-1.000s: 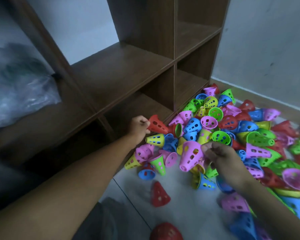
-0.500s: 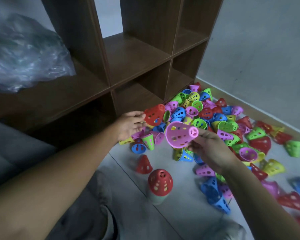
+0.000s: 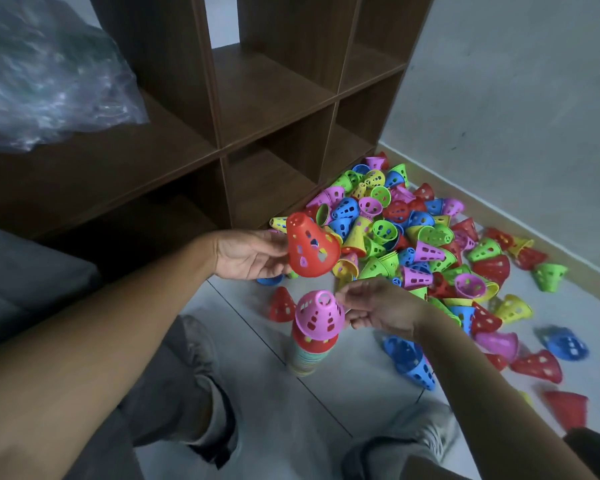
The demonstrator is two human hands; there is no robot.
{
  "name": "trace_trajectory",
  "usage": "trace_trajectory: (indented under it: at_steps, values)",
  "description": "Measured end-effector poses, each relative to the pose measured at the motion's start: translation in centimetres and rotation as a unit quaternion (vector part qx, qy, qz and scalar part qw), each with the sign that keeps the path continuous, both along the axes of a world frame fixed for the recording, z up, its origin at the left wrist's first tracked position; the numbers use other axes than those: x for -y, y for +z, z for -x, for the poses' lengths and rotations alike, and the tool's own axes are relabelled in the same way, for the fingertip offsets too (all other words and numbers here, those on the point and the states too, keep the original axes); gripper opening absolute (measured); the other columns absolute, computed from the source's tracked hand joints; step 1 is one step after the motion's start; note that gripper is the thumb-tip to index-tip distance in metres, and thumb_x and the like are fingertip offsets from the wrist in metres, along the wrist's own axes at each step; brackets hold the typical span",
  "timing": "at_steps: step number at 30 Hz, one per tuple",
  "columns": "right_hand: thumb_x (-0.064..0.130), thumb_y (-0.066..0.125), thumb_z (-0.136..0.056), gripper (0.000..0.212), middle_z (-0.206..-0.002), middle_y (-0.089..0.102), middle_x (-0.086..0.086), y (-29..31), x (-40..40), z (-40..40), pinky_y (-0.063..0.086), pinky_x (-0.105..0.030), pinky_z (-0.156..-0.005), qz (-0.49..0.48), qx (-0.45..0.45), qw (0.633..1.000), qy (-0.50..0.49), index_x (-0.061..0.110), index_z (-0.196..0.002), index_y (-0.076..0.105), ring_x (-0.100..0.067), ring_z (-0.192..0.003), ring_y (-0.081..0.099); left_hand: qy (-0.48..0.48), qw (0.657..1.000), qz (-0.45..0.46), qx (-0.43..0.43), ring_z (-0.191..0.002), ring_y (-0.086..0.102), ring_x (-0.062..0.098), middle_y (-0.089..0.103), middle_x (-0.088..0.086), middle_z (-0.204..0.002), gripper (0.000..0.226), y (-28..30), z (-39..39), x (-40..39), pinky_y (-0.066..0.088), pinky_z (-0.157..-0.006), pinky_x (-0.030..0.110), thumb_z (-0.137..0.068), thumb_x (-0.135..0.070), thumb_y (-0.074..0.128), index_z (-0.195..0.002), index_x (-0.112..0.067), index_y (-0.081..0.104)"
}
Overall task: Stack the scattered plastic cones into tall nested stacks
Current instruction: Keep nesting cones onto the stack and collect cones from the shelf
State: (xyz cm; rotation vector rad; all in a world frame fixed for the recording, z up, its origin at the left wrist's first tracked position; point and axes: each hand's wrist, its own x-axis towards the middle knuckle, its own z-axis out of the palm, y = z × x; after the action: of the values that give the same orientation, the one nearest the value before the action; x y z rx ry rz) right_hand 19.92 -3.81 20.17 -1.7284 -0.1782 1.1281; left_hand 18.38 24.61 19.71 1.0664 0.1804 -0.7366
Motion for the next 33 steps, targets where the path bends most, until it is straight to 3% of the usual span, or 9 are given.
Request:
trace_trajectory:
  at_steps: [3,8,11,14,17,20,24,26,33]
  values:
    - [0.014,0.057,-0.099,0.017,-0.091,0.072,-0.009,-1.1,0.1,0.0,0.053,-0.03,-0.076,0.012,-0.004,1.0,-0.004,0.001,-0.106,0.066,-0.02,-0.081,0.066,-0.016,0.998,-0.058,-0.004,-0.07,0.07,0.014,0.072,0.006,-0.08,0.088,0.0,0.7,0.3,0.056,-0.062,0.023,-0.032,-0.024,0.102,-0.106,-0.006,0.059]
    - [0.023,0.054,-0.102,0.022,-0.104,0.073,-0.014,-2.0,0.8,0.0,0.054,-0.033,-0.082,0.072,0.03,0.996,-0.031,0.009,-0.105,0.071,-0.025,-0.089,0.074,-0.04,0.995,-0.093,0.001,-0.068,0.071,0.013,0.072,0.005,-0.081,0.085,-0.8,0.5,0.5,0.056,-0.059,0.023,-0.032,-0.027,0.102,-0.105,-0.007,0.062]
    - [0.025,0.052,-0.102,0.026,-0.107,0.072,-0.014,-2.5,1.9,-0.3,0.055,-0.031,-0.078,0.081,0.035,0.993,-0.077,0.006,-0.112,0.068,-0.026,-0.093,0.074,-0.105,0.986,-0.128,-0.001,-0.074,0.069,0.014,0.07,0.005,-0.089,0.058,-1.4,-0.2,0.9,0.056,-0.065,0.024,-0.054,-0.029,0.096,-0.103,-0.015,0.068]
    - [0.02,0.055,-0.101,0.025,-0.103,0.073,-0.016,-2.9,3.7,-1.2,0.056,-0.042,-0.086,0.08,0.062,0.979,-0.179,0.001,-0.114,0.066,-0.03,-0.089,0.072,-0.143,0.983,-0.115,-0.013,-0.068,0.068,0.015,0.068,0.01,-0.082,0.019,-1.3,-0.4,2.2,0.055,-0.06,0.02,-0.078,-0.01,0.073,-0.095,-0.008,0.065]
    - [0.019,0.056,-0.1,0.025,-0.105,0.071,-0.019,-2.8,5.7,-2.5,0.057,-0.04,-0.078,0.099,0.096,0.963,-0.231,0.001,-0.114,0.066,-0.031,-0.087,0.069,-0.16,0.976,-0.146,0.005,-0.067,0.069,0.016,0.069,0.014,-0.081,0.027,-1.8,-0.5,3.0,0.056,-0.06,0.019,-0.078,-0.006,0.071,-0.102,0.0,0.061]
    - [0.02,0.056,-0.1,0.026,-0.106,0.071,-0.017,-2.8,7.5,-3.3,0.056,-0.032,-0.069,0.116,0.117,0.956,-0.245,0.002,-0.117,0.065,-0.028,-0.085,0.07,-0.186,0.963,-0.196,0.017,-0.068,0.069,0.017,0.069,0.018,-0.089,0.012,-2.7,-0.8,3.3,0.057,-0.061,0.02,-0.083,-0.004,0.071,-0.094,-0.002,0.066]
    - [0.018,0.055,-0.101,0.019,-0.104,0.071,-0.014,-4.7,9.0,-3.5,0.056,-0.039,-0.077,0.171,0.123,0.947,-0.244,0.004,-0.108,0.066,-0.025,-0.081,0.068,-0.219,0.94,-0.259,0.036,-0.071,0.068,0.022,0.069,0.021,-0.091,0.012,-3.3,-1.0,4.0,0.057,-0.065,0.023,-0.079,-0.008,0.078,-0.087,-0.003,0.07]
    - [0.019,0.056,-0.101,0.016,-0.101,0.069,-0.011,-6.0,9.2,-3.2,0.056,-0.039,-0.076,0.212,0.124,0.944,-0.221,0.007,-0.102,0.066,-0.022,-0.079,0.066,-0.219,0.938,-0.265,0.037,-0.071,0.068,0.023,0.071,0.019,-0.085,0.014,-3.7,-1.1,4.0,0.055,-0.067,0.025,-0.077,-0.011,0.08,-0.085,-0.004,0.07]
    - [0.019,0.066,-0.094,0.032,-0.092,0.064,-0.013,-11.9,9.6,-1.5,0.047,-0.033,-0.058,0.258,0.05,0.937,-0.23,0.015,-0.125,0.057,-0.027,-0.073,0.058,-0.105,0.945,-0.309,0.023,-0.081,0.071,0.022,0.074,0.018,-0.098,0.02,-8.0,-0.6,2.9,0.053,-0.068,0.026,-0.094,-0.015,0.066,-0.106,0.001,0.067]
